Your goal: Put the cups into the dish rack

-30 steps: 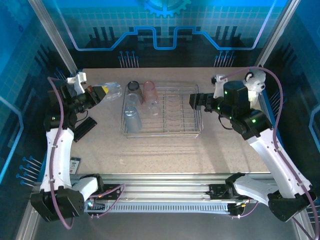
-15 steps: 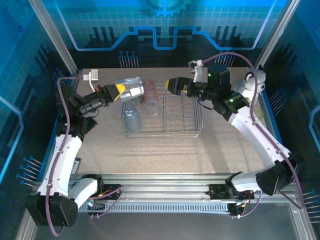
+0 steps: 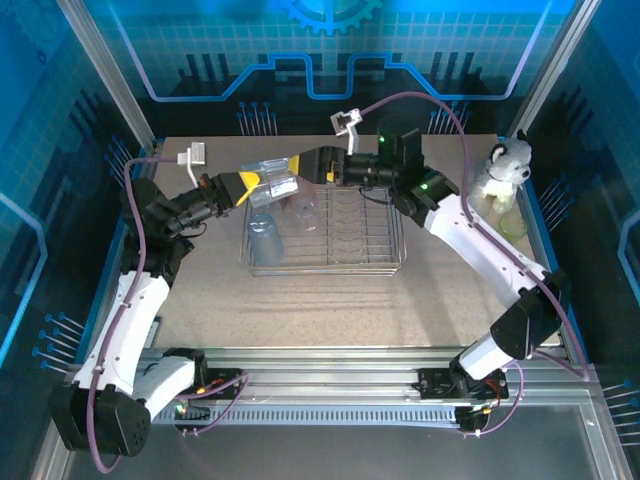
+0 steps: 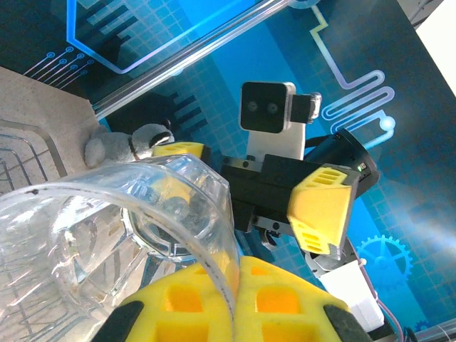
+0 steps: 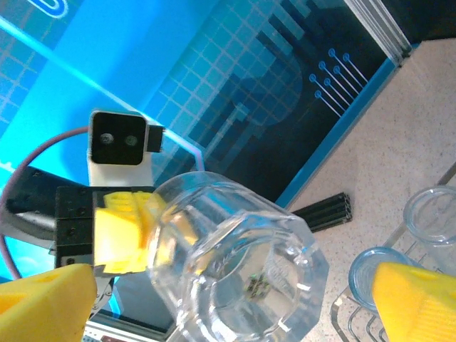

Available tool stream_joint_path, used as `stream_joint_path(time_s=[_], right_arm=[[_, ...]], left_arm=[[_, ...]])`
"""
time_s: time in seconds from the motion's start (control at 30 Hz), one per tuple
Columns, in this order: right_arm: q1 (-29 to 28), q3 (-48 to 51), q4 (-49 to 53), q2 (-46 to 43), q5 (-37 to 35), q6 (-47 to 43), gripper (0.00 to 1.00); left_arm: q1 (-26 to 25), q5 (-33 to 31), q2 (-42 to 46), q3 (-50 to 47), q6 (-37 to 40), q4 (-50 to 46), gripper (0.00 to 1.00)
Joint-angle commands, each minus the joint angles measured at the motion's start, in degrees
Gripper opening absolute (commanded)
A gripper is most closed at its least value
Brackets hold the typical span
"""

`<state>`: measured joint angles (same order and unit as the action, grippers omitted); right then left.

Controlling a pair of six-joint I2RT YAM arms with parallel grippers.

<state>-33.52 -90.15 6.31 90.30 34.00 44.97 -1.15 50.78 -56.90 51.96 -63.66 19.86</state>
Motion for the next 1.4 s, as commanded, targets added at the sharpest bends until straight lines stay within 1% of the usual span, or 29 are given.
stream_joint_path(time_s=[0.0, 0.07, 0.13, 0.37, 0.53, 0.77, 0.97, 1.03, 1.1, 1.2, 1.23, 1.27, 1.3, 1.33, 1.37], right_arm=[[-1.6, -5.2, 5.4, 3.0, 0.3, -3.3, 1.00], [-2.4, -7.0, 7.9, 4.4, 0.1, -5.3, 1.00], [-2.6, -6.8, 7.3, 5.1, 0.5, -4.8, 1.00], [-2.9, -3.6, -2.2, 6.4, 4.5, 0.9, 0.96], [-3.7, -3.7, -5.5, 7.0, 5.4, 3.8, 0.91], [-4.6, -3.6, -5.9, 7.6, 5.7, 5.4, 0.83], [-5.1, -3.9, -3.1, 7.7, 4.2, 4.4, 0.73], [-5.0, -4.1, -2.3, 7.6, 3.3, 4.2, 0.68], [-5.0, -4.2, -1.9, 7.5, 2.6, 4.2, 0.59], [-5.0, -4.6, -1.6, 7.5, 2.6, 4.3, 0.50], [-5.0, -4.7, -1.6, 7.4, 2.6, 4.3, 0.47], [-5.1, -4.9, -1.4, 7.4, 2.5, 4.3, 0.46], [-5.0, -5.0, -1.0, 7.4, 2.2, 4.0, 0.45], [-5.0, -5.3, -0.6, 7.2, 2.0, 3.7, 0.42], [-5.0, -5.6, 0.0, 7.2, 1.7, 3.2, 0.41]], left_arm=[[-0.5, -1.2, 1.7, -0.7, -1.1, 3.1, 0.00], [-0.5, -1.2, 1.9, -0.7, -0.9, 2.9, 0.00], [-0.5, -1.2, 1.8, -0.6, -0.9, 2.7, 0.00], [-0.7, -1.2, 1.7, -0.6, -1.0, 2.9, 0.00], [-0.7, -1.8, 2.0, -0.8, 0.0, 1.6, 0.00], [-0.7, -3.0, 2.2, -2.1, 0.7, 1.8, 0.00], [-0.7, -3.3, 2.2, -2.4, 1.0, 1.8, 0.00], [-0.7, -3.4, 2.3, -2.4, 1.6, 0.9, 0.00], [-0.7, -3.6, 2.3, -2.6, 2.1, 0.1, 0.00], [-0.7, -3.9, 2.3, -3.0, 2.4, -0.5, 0.01], [-0.7, -4.1, 2.4, -3.1, 2.6, -0.8, 0.09], [-0.7, -4.4, 2.4, -3.2, 2.8, -1.1, 0.21], [-0.7, -4.7, 2.5, -3.3, 3.0, -1.6, 0.37], [-0.7, -5.1, 2.7, -3.5, 3.4, -2.2, 0.49], [-0.7, -5.5, 2.8, -3.6, 3.7, -2.5, 0.58]])
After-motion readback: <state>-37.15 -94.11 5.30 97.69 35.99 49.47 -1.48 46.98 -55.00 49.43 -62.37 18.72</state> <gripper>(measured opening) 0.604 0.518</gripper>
